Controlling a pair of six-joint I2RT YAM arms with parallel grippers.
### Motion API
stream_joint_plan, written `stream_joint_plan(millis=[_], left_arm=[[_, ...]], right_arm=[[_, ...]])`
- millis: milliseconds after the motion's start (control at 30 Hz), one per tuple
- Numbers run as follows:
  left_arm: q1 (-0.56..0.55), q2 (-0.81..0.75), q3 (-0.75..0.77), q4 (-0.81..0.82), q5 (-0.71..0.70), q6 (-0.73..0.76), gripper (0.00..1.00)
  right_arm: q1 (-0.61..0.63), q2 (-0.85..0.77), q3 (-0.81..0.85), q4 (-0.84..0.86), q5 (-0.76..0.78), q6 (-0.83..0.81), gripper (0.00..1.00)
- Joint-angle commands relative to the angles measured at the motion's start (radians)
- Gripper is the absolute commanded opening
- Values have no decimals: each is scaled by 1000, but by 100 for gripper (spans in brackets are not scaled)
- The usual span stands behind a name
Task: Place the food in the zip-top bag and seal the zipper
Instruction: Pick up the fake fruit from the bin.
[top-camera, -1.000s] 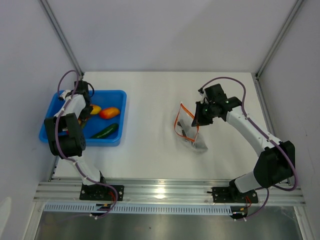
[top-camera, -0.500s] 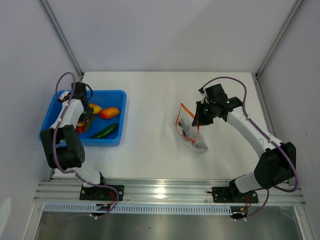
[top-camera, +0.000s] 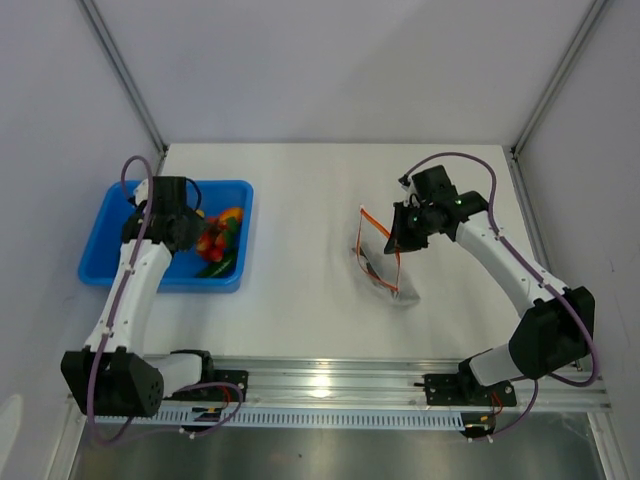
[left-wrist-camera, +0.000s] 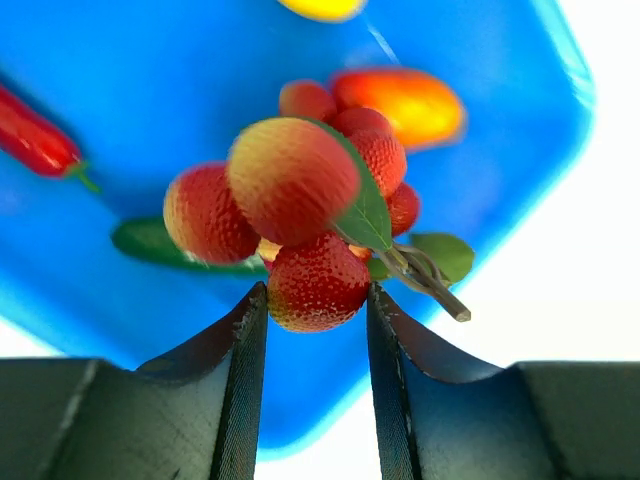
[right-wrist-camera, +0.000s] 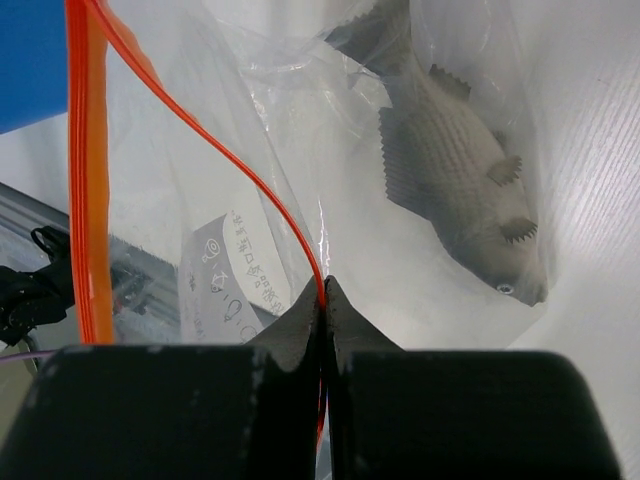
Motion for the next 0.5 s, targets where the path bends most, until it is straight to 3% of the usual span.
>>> stream_joint_plan(millis=[0,267,467], left_arm=[[-46,-107,1,-60,49,-61,1],[-60,-406,47,-215,123,-93,0],[-112,-502,67,-189,334,-47,1]], right_arm=[[-5,-50,52,-26,-18,18,0],[-5,-73,48,-3,-30,44,0],[-5,-81,20,14,-15,32,0]])
